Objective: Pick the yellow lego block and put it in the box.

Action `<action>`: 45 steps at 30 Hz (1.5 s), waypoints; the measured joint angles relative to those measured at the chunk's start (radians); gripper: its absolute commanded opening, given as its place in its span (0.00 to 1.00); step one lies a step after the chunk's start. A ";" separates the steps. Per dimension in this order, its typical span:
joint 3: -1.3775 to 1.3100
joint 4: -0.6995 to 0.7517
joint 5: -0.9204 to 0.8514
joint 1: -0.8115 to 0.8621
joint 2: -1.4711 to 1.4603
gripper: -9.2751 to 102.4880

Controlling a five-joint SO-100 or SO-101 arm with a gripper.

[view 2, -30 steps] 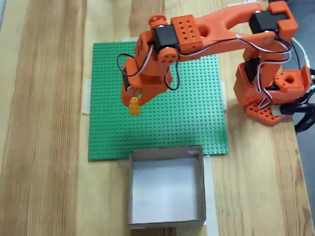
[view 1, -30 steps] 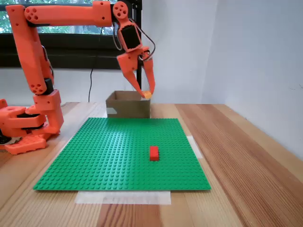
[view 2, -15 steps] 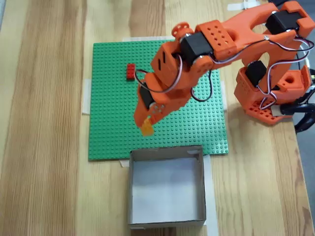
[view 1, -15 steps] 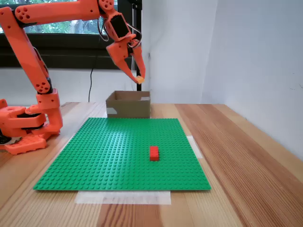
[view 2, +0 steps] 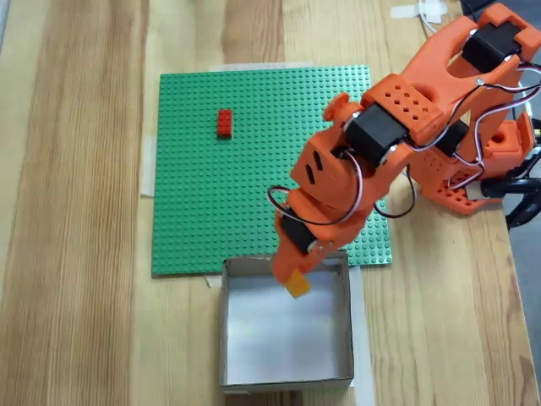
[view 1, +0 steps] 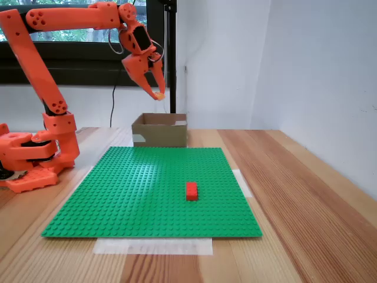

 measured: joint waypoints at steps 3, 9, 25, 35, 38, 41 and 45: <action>0.011 -0.015 0.006 -0.012 -0.037 0.15; 0.023 -0.043 0.014 -0.018 -0.117 0.14; -0.155 -0.072 0.038 0.009 -0.449 0.13; -0.198 -0.087 0.078 -0.005 -0.545 0.15; -0.198 -0.087 0.092 -0.020 -0.565 0.14; -0.199 -0.087 0.095 -0.012 -0.578 0.14; -0.199 -0.095 0.098 -0.018 -0.591 0.14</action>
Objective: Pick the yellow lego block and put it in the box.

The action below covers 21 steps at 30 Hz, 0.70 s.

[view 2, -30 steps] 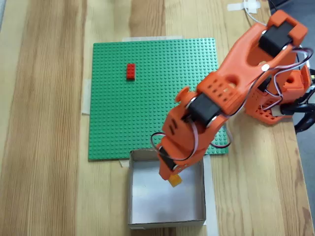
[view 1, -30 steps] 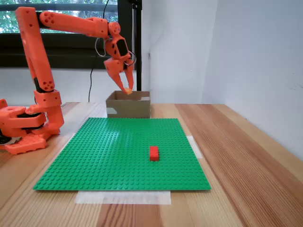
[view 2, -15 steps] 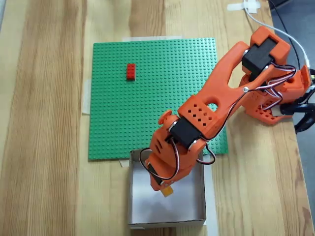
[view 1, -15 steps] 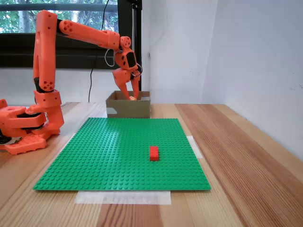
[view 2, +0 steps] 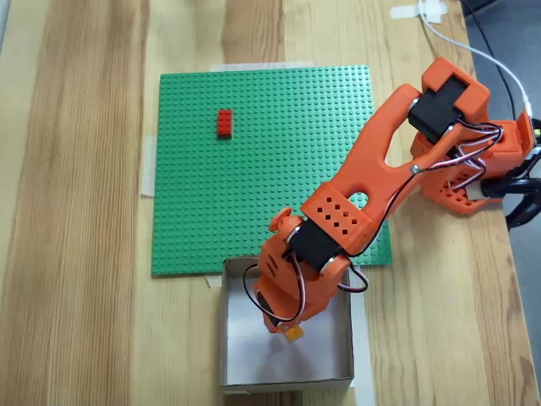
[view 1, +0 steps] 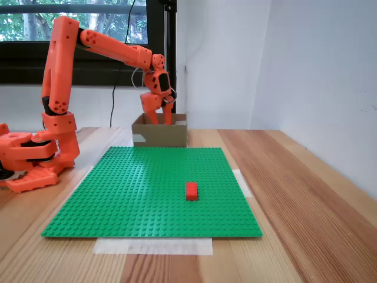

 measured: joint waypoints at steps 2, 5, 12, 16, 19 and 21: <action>0.000 -0.008 0.000 0.000 -0.002 0.15; 0.000 -0.011 0.006 0.006 -0.002 0.15; 0.000 -0.017 0.020 0.009 -0.003 0.24; 0.000 -0.021 0.043 0.009 -0.003 0.26; 0.000 -0.023 0.052 0.009 -0.003 0.26; 0.011 -0.026 0.055 0.009 0.012 0.26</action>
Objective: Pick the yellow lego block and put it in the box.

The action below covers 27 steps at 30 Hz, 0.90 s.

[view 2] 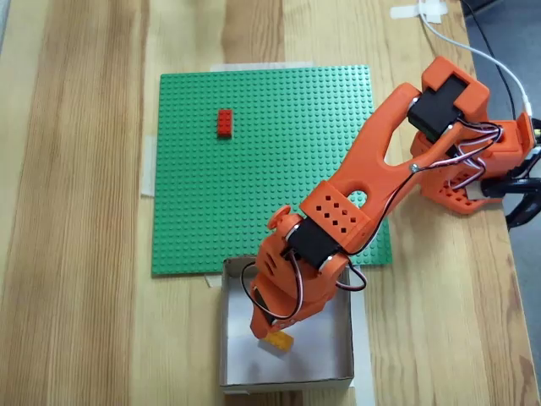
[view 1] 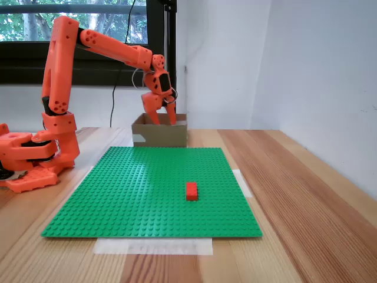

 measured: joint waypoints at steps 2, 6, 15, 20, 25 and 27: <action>0.017 -0.020 0.000 0.000 0.028 0.24; 0.098 -0.075 -0.020 0.020 0.167 0.21; 0.325 -0.183 -0.101 0.089 0.480 0.20; 0.457 -0.249 -0.169 0.150 0.658 0.19; 0.583 -0.319 -0.222 0.233 0.821 0.16; 0.638 -0.344 -0.242 0.304 0.919 0.14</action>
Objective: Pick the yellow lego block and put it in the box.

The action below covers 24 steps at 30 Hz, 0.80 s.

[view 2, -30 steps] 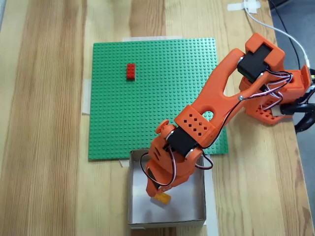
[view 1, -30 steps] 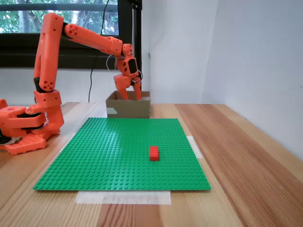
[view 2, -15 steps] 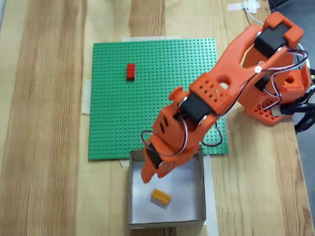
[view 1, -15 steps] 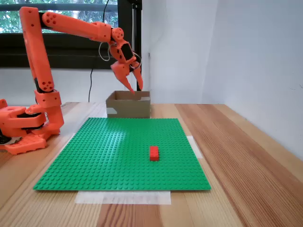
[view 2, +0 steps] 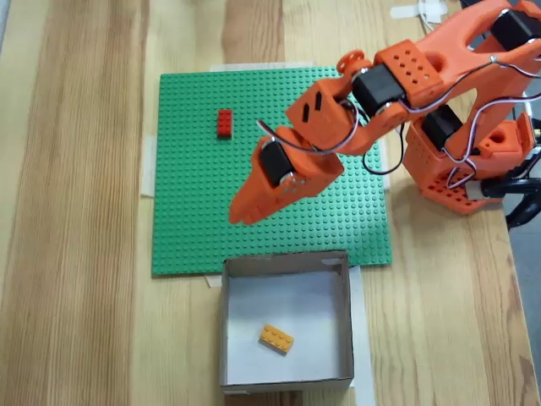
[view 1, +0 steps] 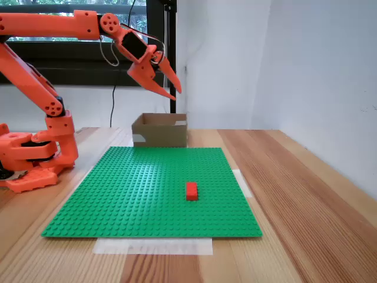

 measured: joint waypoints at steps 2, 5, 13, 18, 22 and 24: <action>0.025 0.002 -0.018 0.009 0.029 0.14; 0.107 0.005 -0.032 0.117 0.150 0.14; 0.316 -0.041 -0.064 0.295 0.423 0.11; 0.453 -0.064 -0.074 0.379 0.597 0.09; 0.563 -0.069 -0.074 0.433 0.736 0.09; 0.612 -0.069 -0.069 0.440 0.801 0.08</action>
